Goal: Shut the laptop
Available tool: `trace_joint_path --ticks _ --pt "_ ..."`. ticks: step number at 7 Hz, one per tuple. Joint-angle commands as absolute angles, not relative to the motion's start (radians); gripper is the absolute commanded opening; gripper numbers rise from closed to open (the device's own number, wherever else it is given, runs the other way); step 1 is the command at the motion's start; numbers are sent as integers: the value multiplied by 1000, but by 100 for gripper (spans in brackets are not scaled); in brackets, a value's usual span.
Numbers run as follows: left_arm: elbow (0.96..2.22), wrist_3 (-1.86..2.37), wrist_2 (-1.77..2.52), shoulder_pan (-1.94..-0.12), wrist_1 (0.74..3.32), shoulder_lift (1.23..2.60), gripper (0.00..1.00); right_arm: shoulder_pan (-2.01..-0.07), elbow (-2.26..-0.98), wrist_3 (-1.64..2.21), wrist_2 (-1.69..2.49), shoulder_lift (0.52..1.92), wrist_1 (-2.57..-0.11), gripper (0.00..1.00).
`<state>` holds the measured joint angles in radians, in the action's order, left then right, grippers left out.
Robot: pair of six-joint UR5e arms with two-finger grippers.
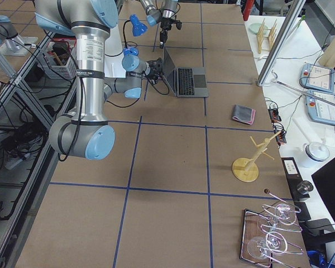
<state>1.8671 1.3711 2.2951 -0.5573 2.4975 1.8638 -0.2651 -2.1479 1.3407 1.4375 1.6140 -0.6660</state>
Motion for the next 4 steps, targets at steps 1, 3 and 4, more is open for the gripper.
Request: trace_joint_path --ticks 1,3,4 --pt "1867 1371 2258 -563 2499 1864 0 -299 -2146 1341 1443 1557 -733 0" --pt "1862 1371 2209 -578 2497 1865 0 -330 -2145 1341 1447 1514 -790 0" --pt "1861 1373 2206 -606 2496 1867 0 -348 -2145 1339 1448 1500 -813 0"
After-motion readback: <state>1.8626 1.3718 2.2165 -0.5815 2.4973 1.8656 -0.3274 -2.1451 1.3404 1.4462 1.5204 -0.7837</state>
